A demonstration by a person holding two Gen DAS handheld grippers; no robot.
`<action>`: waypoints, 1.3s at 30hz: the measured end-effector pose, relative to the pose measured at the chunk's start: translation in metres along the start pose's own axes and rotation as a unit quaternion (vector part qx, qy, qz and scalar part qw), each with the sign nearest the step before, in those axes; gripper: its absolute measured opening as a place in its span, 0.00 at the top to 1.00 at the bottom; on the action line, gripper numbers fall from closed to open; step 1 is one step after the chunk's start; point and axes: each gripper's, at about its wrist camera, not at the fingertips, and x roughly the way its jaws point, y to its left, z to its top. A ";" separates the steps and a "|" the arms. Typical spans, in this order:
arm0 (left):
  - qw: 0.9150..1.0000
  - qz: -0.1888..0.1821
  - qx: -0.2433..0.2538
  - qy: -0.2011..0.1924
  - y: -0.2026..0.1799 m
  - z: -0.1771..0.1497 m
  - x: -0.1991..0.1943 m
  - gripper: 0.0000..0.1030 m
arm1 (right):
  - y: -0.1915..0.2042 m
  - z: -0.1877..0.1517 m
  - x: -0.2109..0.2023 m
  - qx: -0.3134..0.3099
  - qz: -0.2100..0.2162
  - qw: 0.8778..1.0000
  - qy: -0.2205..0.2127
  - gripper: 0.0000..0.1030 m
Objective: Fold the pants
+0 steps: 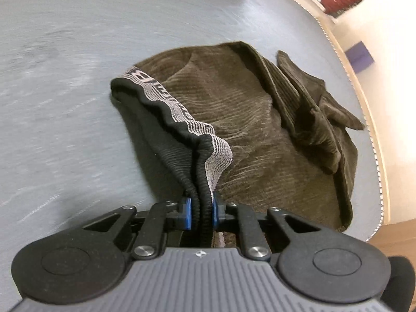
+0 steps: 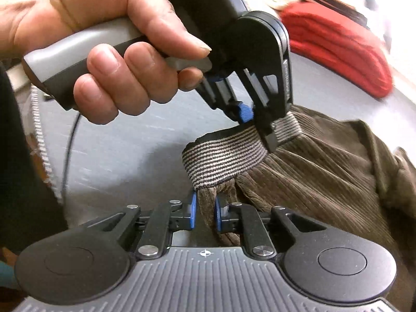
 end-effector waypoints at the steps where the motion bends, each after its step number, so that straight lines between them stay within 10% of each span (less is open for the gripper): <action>1: 1.000 0.009 -0.004 -0.003 0.009 -0.004 -0.011 0.86 | 0.010 0.004 0.000 -0.005 0.016 1.000 -0.005 0.87; 9: 0.997 0.057 -0.038 -0.017 0.053 -0.021 -0.061 0.83 | 0.062 0.032 0.008 -0.037 0.099 0.994 -0.039 0.88; 18: 0.990 0.133 -0.008 -0.051 0.031 -0.009 -0.087 0.63 | 0.052 0.013 0.013 -0.059 0.040 0.997 0.020 0.62; 24: 0.987 0.129 0.012 -0.094 -0.011 -0.007 -0.099 0.63 | -0.028 0.018 -0.041 0.044 -0.038 0.998 -0.023 0.62; 30: 0.974 0.109 0.026 -0.198 -0.050 -0.003 -0.126 0.61 | -0.153 -0.004 -0.129 0.104 -0.196 0.970 -0.099 0.62; 33: 0.965 0.110 0.063 -0.229 -0.069 -0.005 -0.129 0.42 | -0.199 -0.021 -0.140 0.111 -0.249 0.958 -0.084 0.57; 39: 0.958 0.165 0.098 -0.214 -0.084 -0.008 -0.105 0.41 | -0.259 -0.058 -0.085 0.174 -0.268 0.947 0.006 0.50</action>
